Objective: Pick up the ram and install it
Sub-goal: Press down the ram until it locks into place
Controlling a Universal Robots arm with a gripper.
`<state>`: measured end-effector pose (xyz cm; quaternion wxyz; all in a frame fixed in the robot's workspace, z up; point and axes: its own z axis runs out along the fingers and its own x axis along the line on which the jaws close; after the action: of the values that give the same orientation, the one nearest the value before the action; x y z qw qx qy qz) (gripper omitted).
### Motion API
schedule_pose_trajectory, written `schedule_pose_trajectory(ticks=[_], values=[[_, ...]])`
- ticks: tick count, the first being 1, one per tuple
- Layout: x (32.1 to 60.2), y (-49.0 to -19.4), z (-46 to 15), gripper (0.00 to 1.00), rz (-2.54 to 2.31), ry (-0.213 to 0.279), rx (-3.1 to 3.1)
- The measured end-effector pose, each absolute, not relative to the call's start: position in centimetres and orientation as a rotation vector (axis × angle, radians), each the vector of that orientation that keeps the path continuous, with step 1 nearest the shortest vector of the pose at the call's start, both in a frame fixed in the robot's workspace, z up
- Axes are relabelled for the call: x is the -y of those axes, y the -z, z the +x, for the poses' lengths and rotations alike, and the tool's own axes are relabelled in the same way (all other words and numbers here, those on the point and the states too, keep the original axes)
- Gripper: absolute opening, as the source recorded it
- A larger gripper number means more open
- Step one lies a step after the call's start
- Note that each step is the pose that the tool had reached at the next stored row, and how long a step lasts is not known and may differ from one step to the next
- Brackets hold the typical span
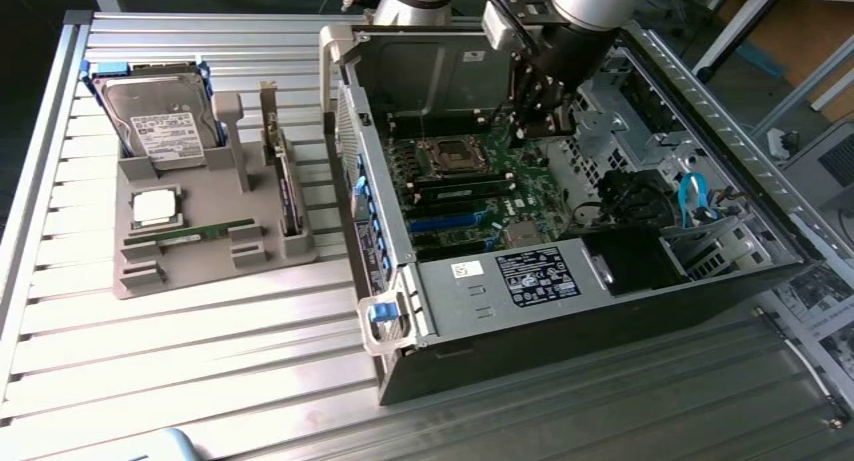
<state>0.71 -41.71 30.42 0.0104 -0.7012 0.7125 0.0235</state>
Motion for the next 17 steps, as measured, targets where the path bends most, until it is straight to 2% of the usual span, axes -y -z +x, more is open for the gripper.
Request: schedule_pose_trajectory(ticks=[7, 17], values=[[41.7, -31.6, 1.6, 0.11, -2.188, -0.076, -2.223], [41.7, -36.2, 1.9, 0.11, -2.187, -0.077, -2.223]])
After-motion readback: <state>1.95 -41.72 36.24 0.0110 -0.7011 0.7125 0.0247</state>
